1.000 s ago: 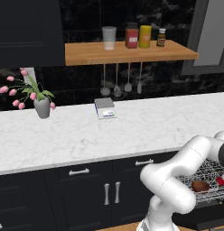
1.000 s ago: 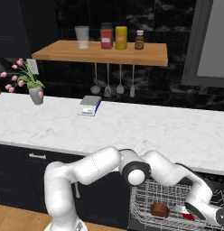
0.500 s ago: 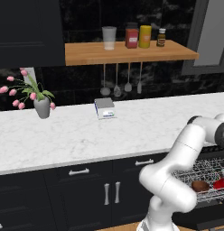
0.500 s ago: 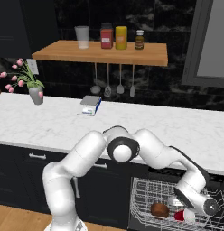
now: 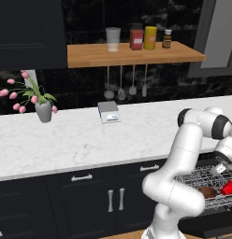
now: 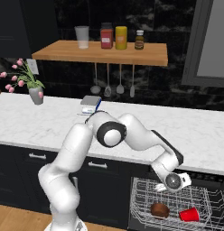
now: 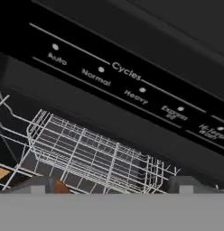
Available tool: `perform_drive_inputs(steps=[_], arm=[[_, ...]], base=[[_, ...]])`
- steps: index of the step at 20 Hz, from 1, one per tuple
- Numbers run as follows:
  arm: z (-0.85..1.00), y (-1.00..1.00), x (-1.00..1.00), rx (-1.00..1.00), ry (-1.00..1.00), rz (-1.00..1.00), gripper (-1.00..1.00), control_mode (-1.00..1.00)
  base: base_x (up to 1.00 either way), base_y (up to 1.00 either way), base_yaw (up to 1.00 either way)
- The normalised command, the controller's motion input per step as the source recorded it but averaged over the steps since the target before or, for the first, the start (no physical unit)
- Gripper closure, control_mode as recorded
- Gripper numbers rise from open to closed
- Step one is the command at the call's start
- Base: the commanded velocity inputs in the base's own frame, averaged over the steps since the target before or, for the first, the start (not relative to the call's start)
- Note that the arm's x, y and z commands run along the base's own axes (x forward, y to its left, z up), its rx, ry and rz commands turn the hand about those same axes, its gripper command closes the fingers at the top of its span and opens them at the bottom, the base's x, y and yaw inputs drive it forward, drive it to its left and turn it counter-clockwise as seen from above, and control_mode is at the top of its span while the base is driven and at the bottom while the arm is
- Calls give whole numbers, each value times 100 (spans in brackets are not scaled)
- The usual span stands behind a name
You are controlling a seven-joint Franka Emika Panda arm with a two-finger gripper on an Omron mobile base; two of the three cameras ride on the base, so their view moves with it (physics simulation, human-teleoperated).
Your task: Pick up the cup and bowl from the counter, place them in the dishwasher, and close the dishwasher door.
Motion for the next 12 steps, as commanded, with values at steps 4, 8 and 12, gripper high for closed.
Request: perform_drive_inputs(steps=[4,8,12], arm=[[88,7,-43,-22,0,-2,-100,-100],[69,0,-46,-10,0,-13,-100,-100],[4,-34,-60,6,-4,-7,-100,-100]], base=[[0,0,0],[0,0,0],[0,0,0]])
